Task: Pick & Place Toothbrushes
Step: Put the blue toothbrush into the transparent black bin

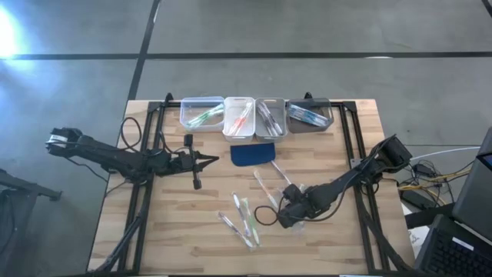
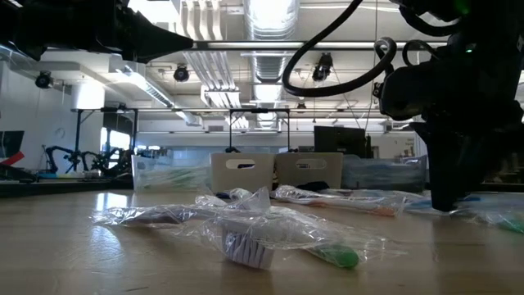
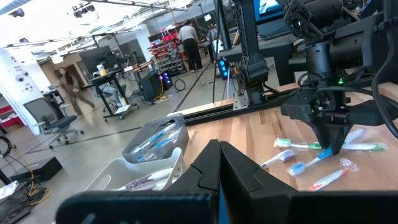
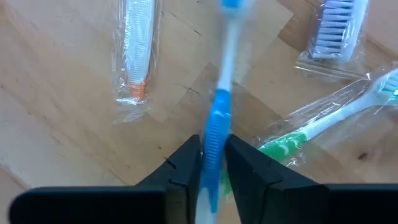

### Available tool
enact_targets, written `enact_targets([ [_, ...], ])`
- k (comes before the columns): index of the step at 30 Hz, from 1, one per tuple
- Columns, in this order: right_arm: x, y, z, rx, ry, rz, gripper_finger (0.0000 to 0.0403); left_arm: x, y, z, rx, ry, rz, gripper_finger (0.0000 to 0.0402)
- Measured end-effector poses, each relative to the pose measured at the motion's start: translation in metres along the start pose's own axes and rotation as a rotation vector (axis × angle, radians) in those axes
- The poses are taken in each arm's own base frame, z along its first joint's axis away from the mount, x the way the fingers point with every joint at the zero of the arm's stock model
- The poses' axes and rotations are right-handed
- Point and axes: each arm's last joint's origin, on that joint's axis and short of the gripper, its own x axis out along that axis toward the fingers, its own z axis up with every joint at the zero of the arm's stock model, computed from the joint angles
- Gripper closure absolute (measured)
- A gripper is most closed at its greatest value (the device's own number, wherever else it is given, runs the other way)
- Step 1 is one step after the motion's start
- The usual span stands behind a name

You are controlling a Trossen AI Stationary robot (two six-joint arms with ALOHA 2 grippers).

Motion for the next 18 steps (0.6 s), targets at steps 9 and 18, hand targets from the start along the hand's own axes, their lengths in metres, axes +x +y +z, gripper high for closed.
enact_targets([
  [9,-0.001,0.001,0.0,0.005,-0.002,0.011,0.0377,0.0,0.0,0.0,0.0,0.0,0.0,0.0396],
  [18,-0.016,0.015,0.005,-0.044,-0.008,0.059,0.0376,0.0,0.0,0.0,0.0,0.0,0.0,0.0396],
])
